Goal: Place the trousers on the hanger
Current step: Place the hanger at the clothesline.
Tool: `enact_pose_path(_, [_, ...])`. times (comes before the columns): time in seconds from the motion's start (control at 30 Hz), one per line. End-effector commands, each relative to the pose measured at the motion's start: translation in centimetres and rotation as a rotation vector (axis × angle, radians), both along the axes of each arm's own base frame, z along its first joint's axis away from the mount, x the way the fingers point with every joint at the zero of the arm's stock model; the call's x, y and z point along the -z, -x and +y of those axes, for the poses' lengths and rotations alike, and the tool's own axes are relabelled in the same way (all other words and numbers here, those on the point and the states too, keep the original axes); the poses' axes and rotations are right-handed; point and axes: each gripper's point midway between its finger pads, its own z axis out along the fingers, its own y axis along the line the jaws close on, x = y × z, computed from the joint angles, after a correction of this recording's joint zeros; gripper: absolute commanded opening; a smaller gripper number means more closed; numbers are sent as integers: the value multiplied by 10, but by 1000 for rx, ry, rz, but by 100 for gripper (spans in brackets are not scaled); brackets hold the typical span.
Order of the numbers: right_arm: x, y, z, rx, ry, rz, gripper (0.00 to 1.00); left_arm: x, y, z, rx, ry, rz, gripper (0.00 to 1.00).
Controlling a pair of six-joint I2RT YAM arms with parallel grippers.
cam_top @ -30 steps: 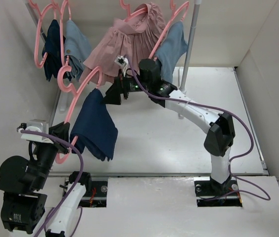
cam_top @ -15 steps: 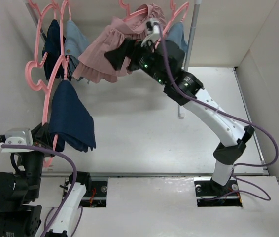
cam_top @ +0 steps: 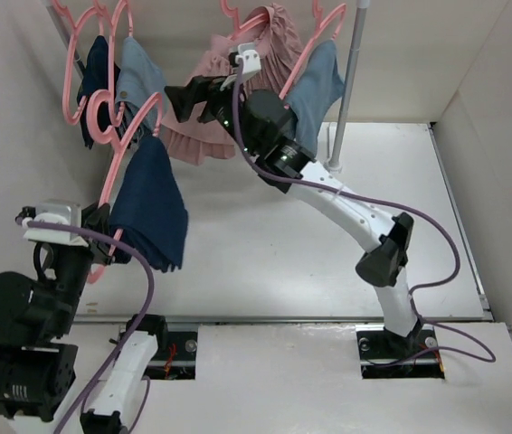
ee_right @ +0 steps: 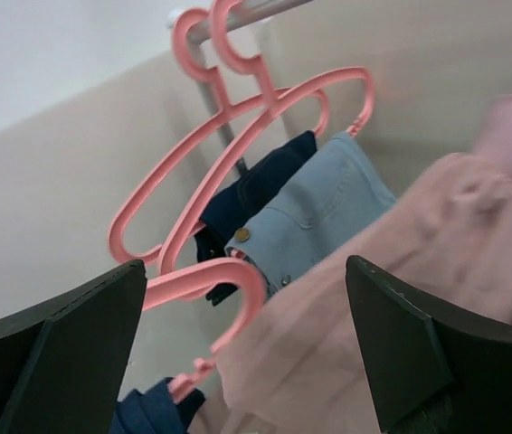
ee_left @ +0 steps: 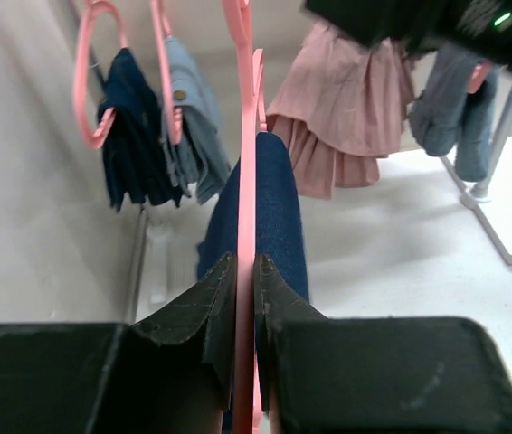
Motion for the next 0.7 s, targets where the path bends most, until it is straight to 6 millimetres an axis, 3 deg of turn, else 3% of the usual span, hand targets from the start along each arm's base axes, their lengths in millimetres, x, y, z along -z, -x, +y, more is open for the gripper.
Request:
enact_pose_path(0.0, [-79,36,-5,-82,-147,-268,95,-74,6,-16,95,-1,-260,0])
enact_pose_path(0.07, [-65,24,7,-64,-168,-289,90,-69,-5,-18,98,11,-241,0])
enact_pose_path(0.1, [-74,20,3,-47,-187,-319,90,-68,-13,-19,101,23,-237,0])
enact_pose_path(0.13, [-69,14,7,-35,-191,-314,90,-68,-15,-19,101,23,-240,0])
enact_pose_path(0.17, [-47,0,21,-25,-171,-289,93,-70,-18,-22,111,21,-245,0])
enact_pose_path(0.3, [-24,-29,12,116,-183,-198,94,-71,-35,-23,111,21,-239,0])
enact_pose_path(0.33, [-12,-47,-3,215,-192,-147,93,-72,-41,-26,122,19,-237,0])
enact_pose_path(0.4, [6,-58,-14,300,-164,-78,90,-77,-42,-26,122,19,-246,0])
enact_pose_path(0.47, [20,-78,-43,420,-140,-18,90,-81,-39,-27,131,17,-257,0])
enact_pose_path(0.57, [22,-84,-70,482,-124,8,90,-82,-43,-27,131,17,-257,0])
enact_pose_path(0.67, [30,-80,-70,470,-73,8,90,-87,-56,-28,124,30,-273,0])
